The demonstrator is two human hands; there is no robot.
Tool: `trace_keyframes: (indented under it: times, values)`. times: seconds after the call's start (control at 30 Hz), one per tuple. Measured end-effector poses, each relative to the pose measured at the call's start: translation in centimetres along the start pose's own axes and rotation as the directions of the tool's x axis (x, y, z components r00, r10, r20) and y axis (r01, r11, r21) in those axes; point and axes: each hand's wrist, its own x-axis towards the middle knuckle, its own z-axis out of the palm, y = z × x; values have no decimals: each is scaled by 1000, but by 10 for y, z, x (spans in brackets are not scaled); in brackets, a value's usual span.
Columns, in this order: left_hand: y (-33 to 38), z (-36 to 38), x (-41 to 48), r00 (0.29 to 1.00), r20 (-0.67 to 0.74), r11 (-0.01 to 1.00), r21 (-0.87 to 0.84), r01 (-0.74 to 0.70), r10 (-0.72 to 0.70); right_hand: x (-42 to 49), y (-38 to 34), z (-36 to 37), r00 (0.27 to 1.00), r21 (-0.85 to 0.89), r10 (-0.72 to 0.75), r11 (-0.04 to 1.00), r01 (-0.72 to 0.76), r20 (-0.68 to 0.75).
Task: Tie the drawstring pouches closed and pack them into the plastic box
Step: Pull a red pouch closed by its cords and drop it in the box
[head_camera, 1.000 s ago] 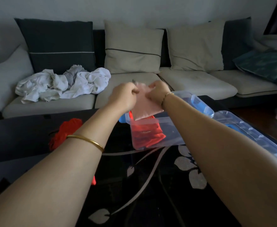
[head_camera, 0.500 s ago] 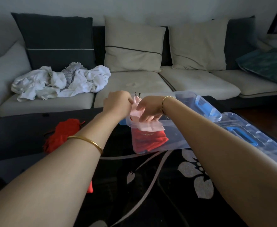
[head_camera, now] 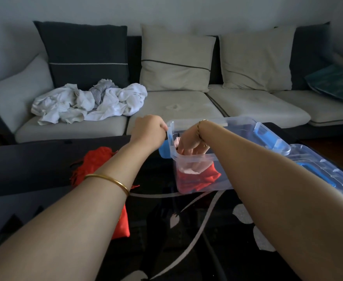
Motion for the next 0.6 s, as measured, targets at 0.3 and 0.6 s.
trace_keyframes:
  times: [0.3, 0.6]
  values:
    - [-20, -7, -23, 997, 9, 997, 30, 75, -75, -43, -5, -12, 874, 455, -9, 851, 262, -486]
    - [-85, -8, -130, 768, -169, 772, 57, 634, -618, -84, -72, 115, 871, 459, -258, 768, 448, -418]
